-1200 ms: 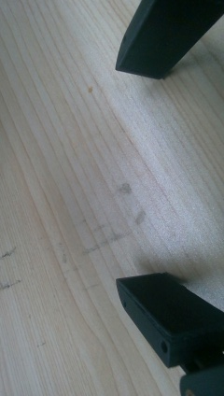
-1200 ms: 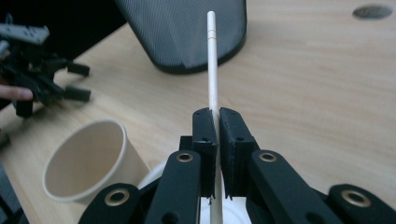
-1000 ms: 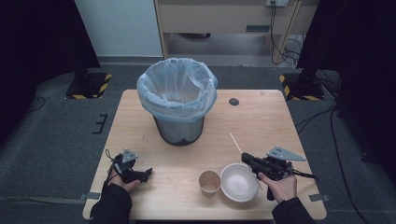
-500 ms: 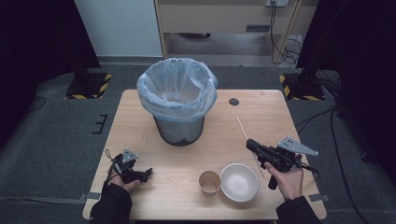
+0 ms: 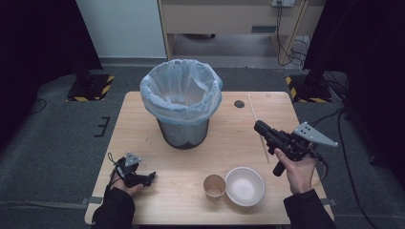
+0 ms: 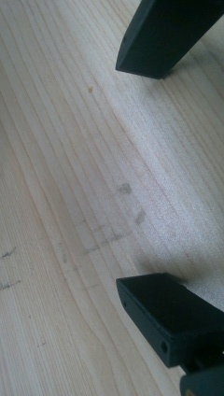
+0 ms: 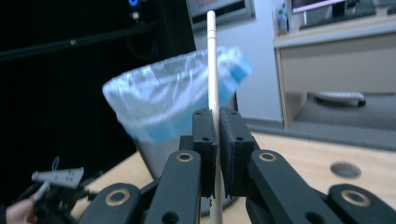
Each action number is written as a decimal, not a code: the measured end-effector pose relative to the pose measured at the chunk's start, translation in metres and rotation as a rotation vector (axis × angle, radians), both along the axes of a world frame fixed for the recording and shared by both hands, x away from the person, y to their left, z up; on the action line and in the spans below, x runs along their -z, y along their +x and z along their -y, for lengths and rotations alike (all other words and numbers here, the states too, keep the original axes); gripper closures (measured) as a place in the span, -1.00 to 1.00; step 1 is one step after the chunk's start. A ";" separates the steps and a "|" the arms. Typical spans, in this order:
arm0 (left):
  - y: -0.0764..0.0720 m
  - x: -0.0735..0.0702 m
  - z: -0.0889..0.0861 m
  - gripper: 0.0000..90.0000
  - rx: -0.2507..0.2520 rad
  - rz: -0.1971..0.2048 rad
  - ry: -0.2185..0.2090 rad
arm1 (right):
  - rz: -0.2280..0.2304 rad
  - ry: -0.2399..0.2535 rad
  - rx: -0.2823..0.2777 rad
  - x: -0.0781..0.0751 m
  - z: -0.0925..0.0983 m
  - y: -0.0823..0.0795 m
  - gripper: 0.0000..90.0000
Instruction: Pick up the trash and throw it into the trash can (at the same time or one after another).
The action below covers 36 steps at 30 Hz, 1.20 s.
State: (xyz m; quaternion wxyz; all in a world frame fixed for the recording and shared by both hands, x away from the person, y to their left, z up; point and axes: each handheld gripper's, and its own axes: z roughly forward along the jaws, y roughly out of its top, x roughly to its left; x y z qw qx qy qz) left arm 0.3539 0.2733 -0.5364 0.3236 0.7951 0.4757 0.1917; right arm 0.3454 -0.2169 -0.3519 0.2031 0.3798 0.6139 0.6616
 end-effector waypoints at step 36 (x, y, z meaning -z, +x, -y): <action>0.000 0.000 0.000 -1.00 0.002 0.000 0.001 | 0.149 0.064 0.028 -0.070 -0.040 0.043 0.91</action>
